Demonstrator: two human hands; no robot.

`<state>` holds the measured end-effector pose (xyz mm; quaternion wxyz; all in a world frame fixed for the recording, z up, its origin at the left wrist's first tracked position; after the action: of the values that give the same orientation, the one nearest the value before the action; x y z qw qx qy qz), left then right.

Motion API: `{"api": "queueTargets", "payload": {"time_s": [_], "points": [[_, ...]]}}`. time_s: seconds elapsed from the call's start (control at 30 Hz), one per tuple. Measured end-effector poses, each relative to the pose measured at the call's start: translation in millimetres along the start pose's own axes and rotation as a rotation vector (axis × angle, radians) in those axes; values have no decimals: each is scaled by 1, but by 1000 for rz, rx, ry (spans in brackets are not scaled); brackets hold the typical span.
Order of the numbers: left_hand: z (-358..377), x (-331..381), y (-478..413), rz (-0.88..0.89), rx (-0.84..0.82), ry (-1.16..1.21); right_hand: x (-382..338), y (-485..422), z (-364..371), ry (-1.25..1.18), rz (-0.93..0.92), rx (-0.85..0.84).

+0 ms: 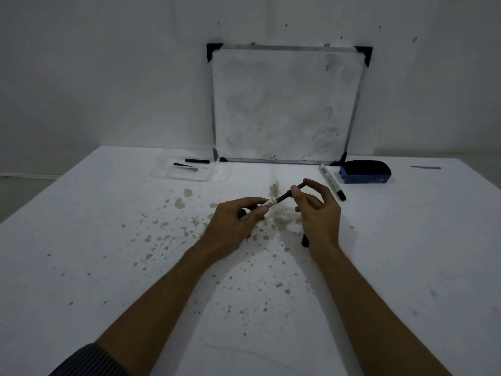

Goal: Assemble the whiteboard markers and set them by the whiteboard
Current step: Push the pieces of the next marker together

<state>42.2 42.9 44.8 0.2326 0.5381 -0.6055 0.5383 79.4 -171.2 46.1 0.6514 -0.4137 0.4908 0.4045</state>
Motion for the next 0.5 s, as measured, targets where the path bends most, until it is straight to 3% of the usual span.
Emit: {"api": "queueTargets", "payload": {"time_s": [0.23,0.5], "points": [[1,2,1,35,-4,-61,3,-2,0,8,30,-17],[1,2,1,-20,-10,31,3,-1,1,44,6,-48]]}}
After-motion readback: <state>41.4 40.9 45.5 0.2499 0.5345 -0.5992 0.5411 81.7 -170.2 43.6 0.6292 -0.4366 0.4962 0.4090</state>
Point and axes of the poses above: each hand's wrist, its own y-axis away from the middle knuckle, its own z-axis out of the palm, x = y × z, the point moved 9 cm from there along -y, towards the middle knuckle, and after that the axes turned 8 degrees about x, right-handed, at the moved point
